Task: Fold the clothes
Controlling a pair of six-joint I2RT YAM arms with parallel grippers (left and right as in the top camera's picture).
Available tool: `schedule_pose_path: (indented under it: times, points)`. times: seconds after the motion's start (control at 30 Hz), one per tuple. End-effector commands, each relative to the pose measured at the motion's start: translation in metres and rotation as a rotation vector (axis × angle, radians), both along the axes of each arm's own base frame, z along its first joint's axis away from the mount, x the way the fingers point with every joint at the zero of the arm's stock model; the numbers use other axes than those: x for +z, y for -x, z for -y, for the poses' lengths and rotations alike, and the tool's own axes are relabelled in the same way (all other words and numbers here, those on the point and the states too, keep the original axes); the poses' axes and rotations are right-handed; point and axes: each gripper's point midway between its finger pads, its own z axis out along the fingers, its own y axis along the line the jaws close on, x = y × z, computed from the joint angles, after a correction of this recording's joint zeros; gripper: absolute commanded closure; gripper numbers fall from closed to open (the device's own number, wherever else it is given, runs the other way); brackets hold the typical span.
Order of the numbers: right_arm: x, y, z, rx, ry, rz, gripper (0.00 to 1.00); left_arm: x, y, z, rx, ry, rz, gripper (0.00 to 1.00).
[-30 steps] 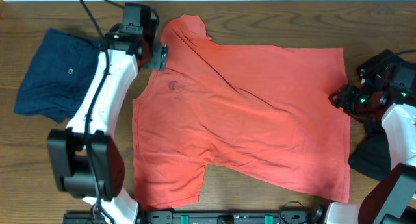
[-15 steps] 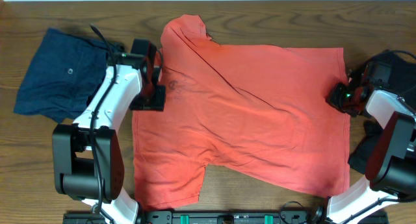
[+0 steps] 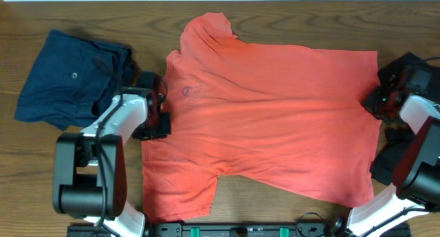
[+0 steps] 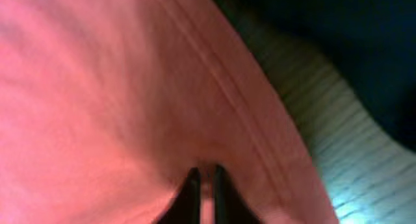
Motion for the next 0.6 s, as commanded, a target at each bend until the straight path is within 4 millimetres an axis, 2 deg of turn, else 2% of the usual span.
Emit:
schedule_pose_path:
  times: [0.0,0.1,0.17,0.2,0.33,0.5,0.57]
  points:
    - [0.002,-0.008,-0.008,0.109,-0.06,0.046,0.78,-0.024,0.049,-0.038,0.189,-0.1,-0.164,0.77]
    - [0.024,-0.021,-0.02,0.17,-0.101,0.129,0.67,-0.02,0.059,-0.046,0.225,-0.095,-0.203,0.77]
    - [0.037,-0.026,-0.027,0.194,-0.122,0.169,0.64,-0.015,0.063,-0.045,0.235,-0.079,-0.219,0.76]
    - [0.043,-0.028,-0.033,0.208,-0.132,0.185,0.63,-0.012,0.061,-0.041,0.222,-0.052,-0.214,0.7]
    - [0.054,-0.022,-0.052,0.245,-0.154,0.166,0.62,0.01,0.038,-0.022,0.151,0.067,-0.109,0.52]
    - [0.05,-0.007,-0.063,0.246,-0.19,0.102,0.58,0.054,0.005,-0.022,0.125,0.081,0.089,0.39]
    - [0.05,-0.008,-0.063,0.241,-0.192,0.103,0.61,0.068,-0.007,-0.022,0.11,0.081,0.169,0.37]
